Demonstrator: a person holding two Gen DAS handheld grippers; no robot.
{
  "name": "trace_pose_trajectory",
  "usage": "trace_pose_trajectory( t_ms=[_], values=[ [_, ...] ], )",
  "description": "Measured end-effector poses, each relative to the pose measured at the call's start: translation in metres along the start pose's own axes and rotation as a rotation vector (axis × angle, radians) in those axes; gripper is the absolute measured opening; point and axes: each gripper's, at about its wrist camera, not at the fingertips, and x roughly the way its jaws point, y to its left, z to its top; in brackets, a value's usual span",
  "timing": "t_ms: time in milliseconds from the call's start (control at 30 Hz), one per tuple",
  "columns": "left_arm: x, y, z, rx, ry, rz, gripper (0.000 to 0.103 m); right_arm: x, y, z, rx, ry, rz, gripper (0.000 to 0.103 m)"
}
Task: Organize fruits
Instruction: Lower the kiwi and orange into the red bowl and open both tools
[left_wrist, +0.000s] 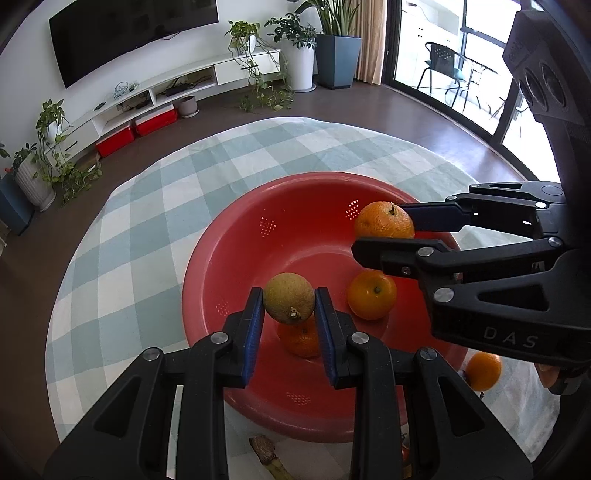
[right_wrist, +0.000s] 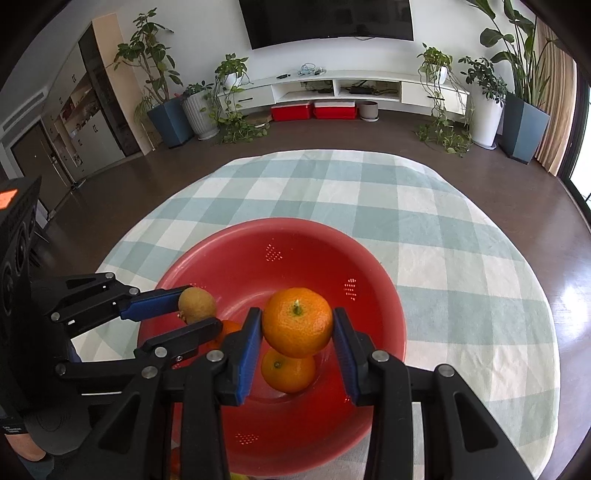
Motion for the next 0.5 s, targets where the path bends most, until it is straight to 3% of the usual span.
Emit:
trace_pose_trajectory(
  t_ms=[200, 500],
  values=[
    [0.013, 0.001, -0.007, 0.004, 0.022, 0.009, 0.026, 0.015, -0.006, -0.008, 0.003, 0.041, -0.028, 0.041],
    [0.012, 0.001, -0.009, 0.009, 0.019, 0.011, 0.027, 0.014, -0.007, -0.009, 0.005, 0.034, -0.034, 0.042]
  ],
)
